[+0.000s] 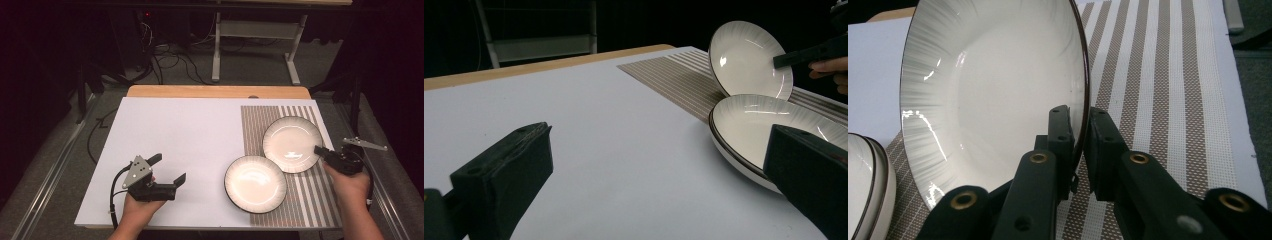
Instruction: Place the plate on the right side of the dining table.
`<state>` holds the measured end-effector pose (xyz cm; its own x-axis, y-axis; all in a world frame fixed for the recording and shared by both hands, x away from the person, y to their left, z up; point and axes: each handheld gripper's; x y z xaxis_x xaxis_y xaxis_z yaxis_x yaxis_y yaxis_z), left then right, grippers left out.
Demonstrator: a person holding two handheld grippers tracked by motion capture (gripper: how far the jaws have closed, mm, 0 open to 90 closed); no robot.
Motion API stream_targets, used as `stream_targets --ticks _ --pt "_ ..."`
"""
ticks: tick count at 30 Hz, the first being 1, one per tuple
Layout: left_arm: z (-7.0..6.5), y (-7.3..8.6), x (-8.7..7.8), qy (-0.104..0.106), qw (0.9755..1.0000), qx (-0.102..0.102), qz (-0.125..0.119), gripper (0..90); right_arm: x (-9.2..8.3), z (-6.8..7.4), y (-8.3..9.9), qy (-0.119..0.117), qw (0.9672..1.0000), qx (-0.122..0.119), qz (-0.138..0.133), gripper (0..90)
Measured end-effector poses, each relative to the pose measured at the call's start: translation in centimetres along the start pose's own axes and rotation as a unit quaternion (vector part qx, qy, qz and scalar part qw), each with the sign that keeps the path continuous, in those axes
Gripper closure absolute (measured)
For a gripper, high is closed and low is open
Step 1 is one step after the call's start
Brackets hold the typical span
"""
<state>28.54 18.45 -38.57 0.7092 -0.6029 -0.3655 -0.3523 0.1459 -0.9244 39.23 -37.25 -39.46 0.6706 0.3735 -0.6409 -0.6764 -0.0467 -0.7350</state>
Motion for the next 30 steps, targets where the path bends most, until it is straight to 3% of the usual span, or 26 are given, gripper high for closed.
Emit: stream_targets --ticks 10,30 --pt "0.2 0.1 -0.1 0.002 1.0000 -0.004 0.001 0.0 1.0 -0.4 -0.4 -0.007 0.9996 0.024 0.014 84.0" --pt "0.4 0.0 -0.2 0.005 0.9999 -0.010 0.000 0.3 2.2 -0.9 -0.8 -0.007 0.9986 0.047 0.023 82.9"
Point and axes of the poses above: each handheld gripper's, and its own axes: x roughly forward along the jaws, y roughly out of its underside, z roughly to its left, and after that the axes turned 6 degrees about z, right-handed
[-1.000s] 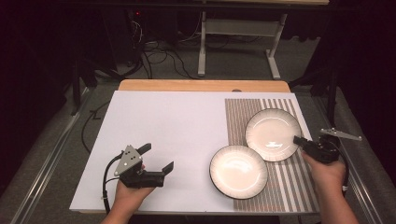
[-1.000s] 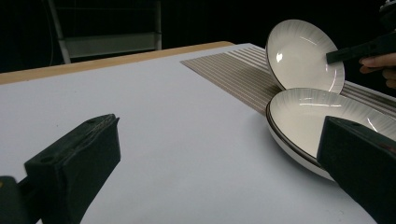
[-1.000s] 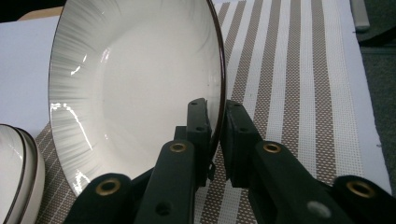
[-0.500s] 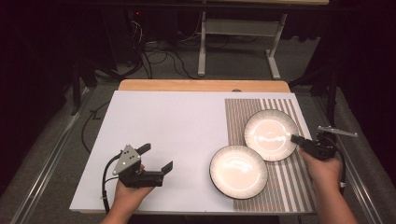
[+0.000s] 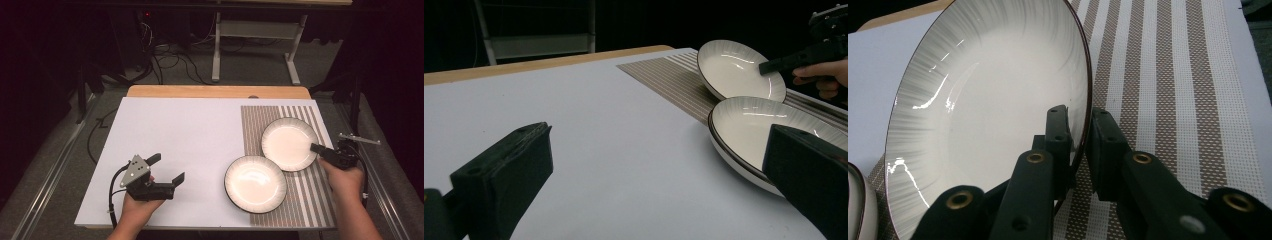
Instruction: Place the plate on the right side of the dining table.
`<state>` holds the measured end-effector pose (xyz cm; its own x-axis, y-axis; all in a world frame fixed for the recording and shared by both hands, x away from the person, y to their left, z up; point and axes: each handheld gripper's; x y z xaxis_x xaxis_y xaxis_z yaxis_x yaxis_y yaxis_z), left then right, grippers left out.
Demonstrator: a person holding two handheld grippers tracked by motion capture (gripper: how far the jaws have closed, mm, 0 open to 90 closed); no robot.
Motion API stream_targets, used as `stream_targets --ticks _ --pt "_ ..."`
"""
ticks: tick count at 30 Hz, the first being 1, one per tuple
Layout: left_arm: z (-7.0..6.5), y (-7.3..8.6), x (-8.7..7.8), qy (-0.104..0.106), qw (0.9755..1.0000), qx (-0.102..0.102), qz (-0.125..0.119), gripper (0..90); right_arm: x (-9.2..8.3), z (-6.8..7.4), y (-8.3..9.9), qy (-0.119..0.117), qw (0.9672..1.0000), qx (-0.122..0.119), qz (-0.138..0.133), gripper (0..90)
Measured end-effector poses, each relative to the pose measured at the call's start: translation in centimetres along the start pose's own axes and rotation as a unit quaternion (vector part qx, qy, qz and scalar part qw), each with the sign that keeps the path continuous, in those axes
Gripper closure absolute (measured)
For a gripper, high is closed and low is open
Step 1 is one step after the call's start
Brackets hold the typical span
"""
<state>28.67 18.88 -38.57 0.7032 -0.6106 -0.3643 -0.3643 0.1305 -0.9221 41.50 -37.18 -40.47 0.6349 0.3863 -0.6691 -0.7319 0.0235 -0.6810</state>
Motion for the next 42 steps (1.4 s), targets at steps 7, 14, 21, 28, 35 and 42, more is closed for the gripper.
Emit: stream_targets --ticks 7,14,21,28,35,42 --pt "0.2 0.0 0.0 -0.004 1.0000 0.000 -0.001 0.3 0.4 -0.2 -0.1 0.001 1.0000 0.005 0.005 82.0" --pt "0.4 -0.1 -0.1 -0.006 1.0000 -0.004 -0.004 0.3 0.8 -0.3 -0.1 0.010 0.9998 0.013 0.014 80.4" --pt "0.6 0.0 -0.1 -0.006 1.0000 -0.005 -0.002 0.3 1.2 -0.4 0.0 0.039 0.9988 0.014 0.026 79.6" --pt "0.7 0.0 -0.1 -0.006 1.0000 -0.007 -0.002 0.3 1.2 -0.3 0.2 0.048 0.9984 0.011 0.028 78.8" --pt "0.8 0.0 0.0 -0.011 0.9999 -0.006 -0.001 0.3 1.0 0.0 0.3 0.056 0.9981 -0.007 0.027 73.8" --pt "1.2 0.0 -0.2 -0.024 0.9997 -0.001 0.003 0.2 -0.6 1.3 0.4 0.060 0.9968 -0.050 -0.018 51.2"
Point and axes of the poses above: each handheld gripper's, and its own axes: x roughly forward along the jaws, y roughly out of its underside, z roughly to its left, and after that the axes turned 6 degrees about z, right-handed
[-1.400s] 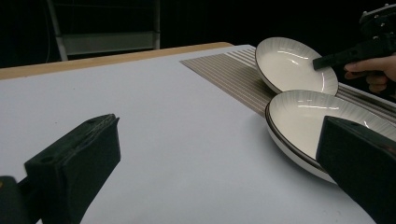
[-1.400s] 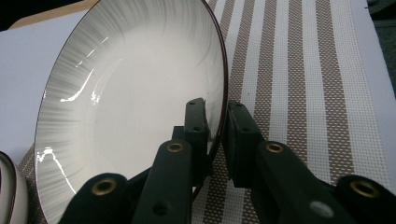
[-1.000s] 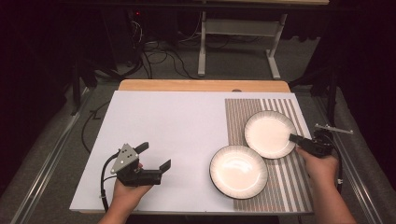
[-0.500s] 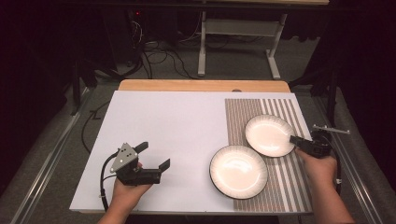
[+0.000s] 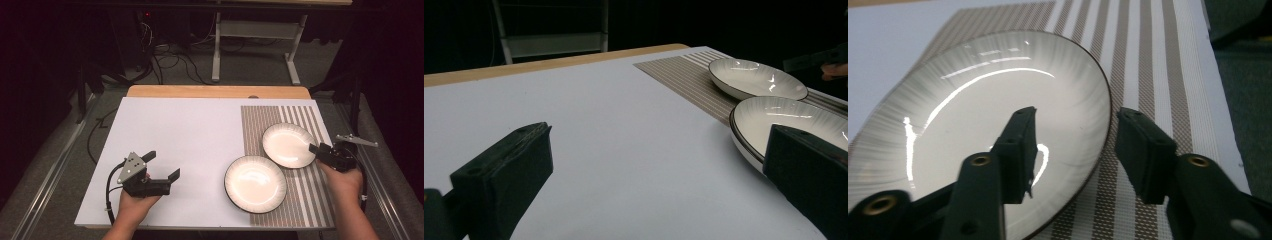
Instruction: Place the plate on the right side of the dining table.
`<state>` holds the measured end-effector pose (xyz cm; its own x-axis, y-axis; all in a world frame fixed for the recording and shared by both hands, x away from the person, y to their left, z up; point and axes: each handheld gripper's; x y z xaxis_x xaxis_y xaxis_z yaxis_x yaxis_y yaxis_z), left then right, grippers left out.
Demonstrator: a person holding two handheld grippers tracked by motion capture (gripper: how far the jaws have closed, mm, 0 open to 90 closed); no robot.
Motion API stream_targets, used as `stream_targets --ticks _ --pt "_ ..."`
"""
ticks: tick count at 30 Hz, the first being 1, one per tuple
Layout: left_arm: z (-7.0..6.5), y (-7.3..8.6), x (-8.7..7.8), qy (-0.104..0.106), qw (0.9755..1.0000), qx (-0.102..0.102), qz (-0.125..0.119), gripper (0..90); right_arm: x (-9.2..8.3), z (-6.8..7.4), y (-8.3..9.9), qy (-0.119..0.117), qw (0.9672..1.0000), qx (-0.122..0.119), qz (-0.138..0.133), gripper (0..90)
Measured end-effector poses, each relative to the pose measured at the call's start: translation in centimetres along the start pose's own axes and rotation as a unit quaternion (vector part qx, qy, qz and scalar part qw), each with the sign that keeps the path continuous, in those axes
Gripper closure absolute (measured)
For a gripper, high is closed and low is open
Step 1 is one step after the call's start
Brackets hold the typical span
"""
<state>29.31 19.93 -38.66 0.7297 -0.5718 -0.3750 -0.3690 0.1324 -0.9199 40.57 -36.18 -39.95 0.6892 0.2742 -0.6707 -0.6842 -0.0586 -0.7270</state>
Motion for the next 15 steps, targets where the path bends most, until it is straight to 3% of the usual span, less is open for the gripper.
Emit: stream_targets --ticks 5,15 --pt "0.2 0.0 -0.1 -0.008 0.9999 0.006 0.004 0.2 -1.7 1.9 0.4 -0.022 0.9979 -0.041 -0.045 32.2" --pt "0.4 -0.1 -0.1 -0.014 0.9998 0.014 0.010 0.2 -4.0 5.8 1.2 -0.071 0.9894 -0.092 -0.087 18.8"
Point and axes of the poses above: each handheld gripper's, and its own axes: x roughly forward along the jaws, y roughly out of its underside, z roughly to its left, and after that the axes turned 6 degrees about z, right-handed
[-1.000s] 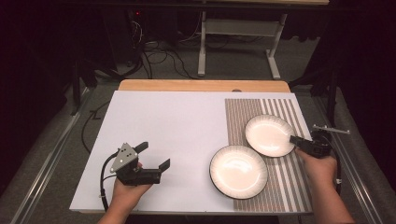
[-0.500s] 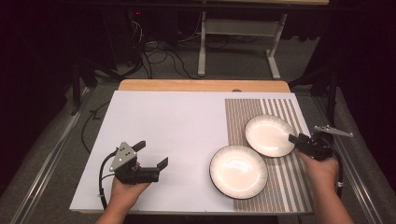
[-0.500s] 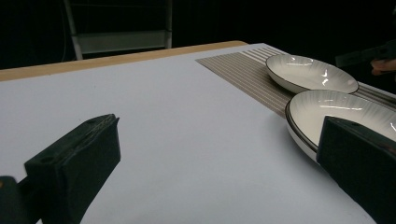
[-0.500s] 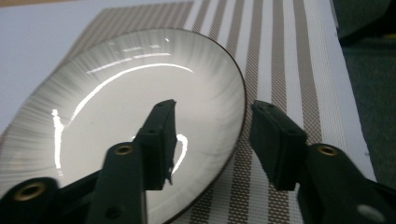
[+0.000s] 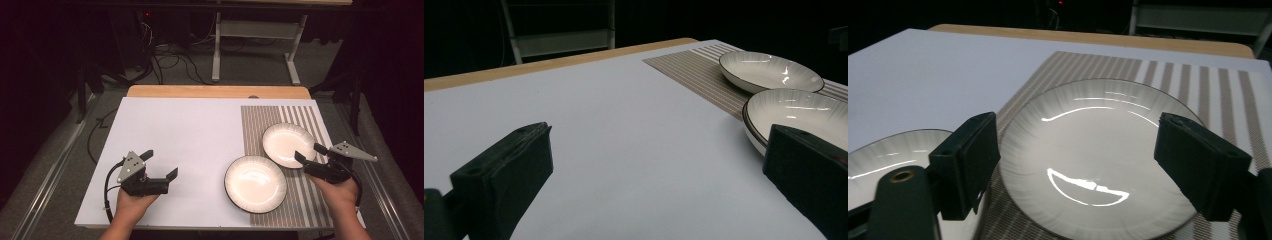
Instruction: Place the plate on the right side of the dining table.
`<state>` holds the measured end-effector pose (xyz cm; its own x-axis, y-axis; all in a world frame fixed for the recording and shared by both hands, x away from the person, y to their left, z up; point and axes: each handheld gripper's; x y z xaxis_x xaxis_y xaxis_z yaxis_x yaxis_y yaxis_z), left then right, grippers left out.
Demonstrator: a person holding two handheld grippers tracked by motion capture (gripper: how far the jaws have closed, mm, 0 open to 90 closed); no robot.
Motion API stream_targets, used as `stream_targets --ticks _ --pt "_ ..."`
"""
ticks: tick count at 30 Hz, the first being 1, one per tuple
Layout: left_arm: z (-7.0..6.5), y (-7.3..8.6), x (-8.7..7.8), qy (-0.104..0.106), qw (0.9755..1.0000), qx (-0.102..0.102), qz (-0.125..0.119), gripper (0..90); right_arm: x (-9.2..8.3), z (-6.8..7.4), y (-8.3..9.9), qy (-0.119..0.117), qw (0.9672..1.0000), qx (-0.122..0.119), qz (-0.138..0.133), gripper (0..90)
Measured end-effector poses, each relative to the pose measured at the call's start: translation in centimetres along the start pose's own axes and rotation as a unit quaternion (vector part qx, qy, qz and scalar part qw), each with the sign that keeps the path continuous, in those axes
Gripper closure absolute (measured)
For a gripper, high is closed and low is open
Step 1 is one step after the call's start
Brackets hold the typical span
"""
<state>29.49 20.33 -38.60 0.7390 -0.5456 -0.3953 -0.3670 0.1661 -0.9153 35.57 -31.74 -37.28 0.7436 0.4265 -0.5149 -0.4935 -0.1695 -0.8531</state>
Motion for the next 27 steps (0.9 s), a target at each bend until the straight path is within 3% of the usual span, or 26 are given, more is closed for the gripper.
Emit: stream_targets --ticks 6,11,17,22,27 --pt "0.1 -0.1 -0.2 0.001 1.0000 -0.001 0.000 0.2 -0.4 3.2 -0.2 -0.036 0.9987 -0.034 -0.015 10.6" --pt "0.0 -0.3 -0.7 0.001 1.0000 0.006 -0.003 0.2 -0.4 5.6 0.0 -0.053 0.9968 -0.057 -0.015 0.9" --pt "-0.3 -0.4 -1.2 -0.003 0.9998 0.019 -0.004 0.1 -0.7 8.1 0.7 -0.062 0.9949 -0.074 -0.029 0.7" --pt "-0.2 -0.3 -1.2 -0.005 0.9999 0.009 -0.005 0.0 -1.2 8.5 0.7 -0.070 0.9936 -0.077 -0.044 0.7" --pt "-0.3 -0.3 -1.2 -0.005 0.9999 0.008 -0.005 0.0 -1.4 8.2 0.8 -0.060 0.9944 -0.072 -0.049 0.7"
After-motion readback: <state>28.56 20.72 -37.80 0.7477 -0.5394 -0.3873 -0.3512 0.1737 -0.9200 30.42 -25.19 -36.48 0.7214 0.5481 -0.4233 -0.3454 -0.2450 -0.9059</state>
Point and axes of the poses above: each handheld gripper's, and its own axes: x roughly forward along the jaws, y roughly out of its underside, z roughly to its left, and after that the axes turned 6 degrees about z, right-handed
